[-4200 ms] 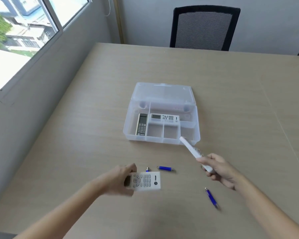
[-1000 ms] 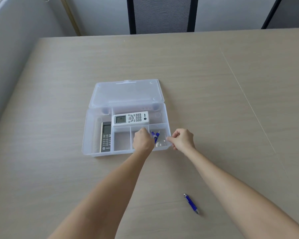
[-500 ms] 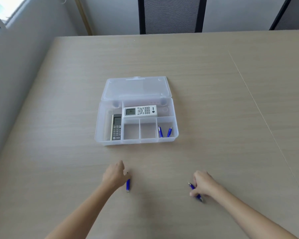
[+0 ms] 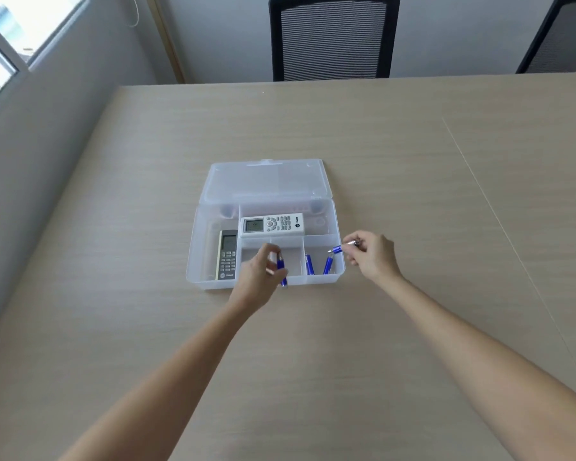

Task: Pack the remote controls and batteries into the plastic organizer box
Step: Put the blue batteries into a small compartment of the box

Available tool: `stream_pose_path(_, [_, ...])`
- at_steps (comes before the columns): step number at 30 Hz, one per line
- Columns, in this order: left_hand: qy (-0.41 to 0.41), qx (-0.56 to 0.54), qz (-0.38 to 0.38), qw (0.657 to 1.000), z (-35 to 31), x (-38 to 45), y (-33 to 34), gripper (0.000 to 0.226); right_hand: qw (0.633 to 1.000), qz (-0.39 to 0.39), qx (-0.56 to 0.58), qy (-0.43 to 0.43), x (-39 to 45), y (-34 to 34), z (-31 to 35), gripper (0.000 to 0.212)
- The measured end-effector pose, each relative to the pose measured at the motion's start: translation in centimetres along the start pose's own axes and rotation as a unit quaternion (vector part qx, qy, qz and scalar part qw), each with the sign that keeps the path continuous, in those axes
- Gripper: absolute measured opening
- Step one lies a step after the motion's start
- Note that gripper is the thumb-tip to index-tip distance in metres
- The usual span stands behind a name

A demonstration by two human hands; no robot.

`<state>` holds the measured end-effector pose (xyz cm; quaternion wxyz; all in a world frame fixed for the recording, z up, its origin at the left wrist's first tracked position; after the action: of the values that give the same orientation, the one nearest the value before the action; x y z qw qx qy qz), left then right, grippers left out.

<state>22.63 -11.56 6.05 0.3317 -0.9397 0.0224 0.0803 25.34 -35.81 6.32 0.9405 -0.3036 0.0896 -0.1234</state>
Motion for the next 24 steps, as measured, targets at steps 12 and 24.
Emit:
stream_pose_path(12, [0.018, 0.06, 0.012, 0.998, -1.8, 6.2, 7.2, 0.015, 0.966, 0.163, -0.185, -0.08, 4.9, 4.2, -1.1, 0.032])
stream_pose_path(24, [-0.13, 0.18, -0.338, 0.915, 8.7, 5.8, -6.9, 0.046, 0.996, 0.008, -0.022, 0.089, 13.4, 3.7, -1.4, 0.034])
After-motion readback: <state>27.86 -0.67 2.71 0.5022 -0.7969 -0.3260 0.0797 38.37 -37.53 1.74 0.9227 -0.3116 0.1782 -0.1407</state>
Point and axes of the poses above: each hand's wrist, its own x-axis towards the middle knuckle, its own y-axis out of the palm, z = x × y, the point moved 6 cm from there along x, towards the middle knuckle, and after that the axes turned 8 degrees about -z, right-handed, at the moved point
